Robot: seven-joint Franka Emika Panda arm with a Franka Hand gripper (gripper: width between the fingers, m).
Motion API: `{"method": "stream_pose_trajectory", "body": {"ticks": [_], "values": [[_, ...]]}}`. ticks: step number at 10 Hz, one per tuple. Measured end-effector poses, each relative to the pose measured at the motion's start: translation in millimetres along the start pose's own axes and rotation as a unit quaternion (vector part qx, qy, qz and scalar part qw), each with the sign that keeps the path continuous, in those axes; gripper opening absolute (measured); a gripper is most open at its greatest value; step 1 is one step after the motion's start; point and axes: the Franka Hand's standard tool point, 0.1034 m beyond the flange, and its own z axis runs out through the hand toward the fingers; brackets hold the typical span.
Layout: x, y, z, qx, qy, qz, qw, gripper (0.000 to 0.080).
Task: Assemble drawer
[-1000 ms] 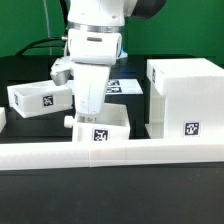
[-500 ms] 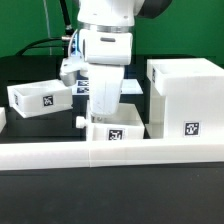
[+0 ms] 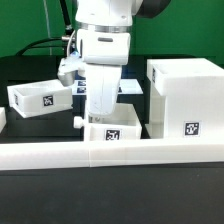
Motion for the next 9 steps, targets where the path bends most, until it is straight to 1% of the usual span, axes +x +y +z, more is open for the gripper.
{"method": "stream_pose_trajectory", "body": {"ticks": [2,3,5,7,8,9], "values": [[-14.3,1.0,0.3,-0.001,0.021,-0.009,1.000,0.0042],[-13.9,2.6,-0.5,-0.002,0.028,-0.005,1.000,0.0042],[-1.3,4.7,-2.3,-0.001,0.029,0.002,1.000,0.0042],[9.7,8.1,-5.5,0.009,0.031,0.010,0.999,0.0042],[12.4,8.6,-6.0,0.008,0.032,0.016,0.999,0.0042],[10.4,7.8,-4.9,0.010,0.031,0.018,0.999,0.0042]]}}
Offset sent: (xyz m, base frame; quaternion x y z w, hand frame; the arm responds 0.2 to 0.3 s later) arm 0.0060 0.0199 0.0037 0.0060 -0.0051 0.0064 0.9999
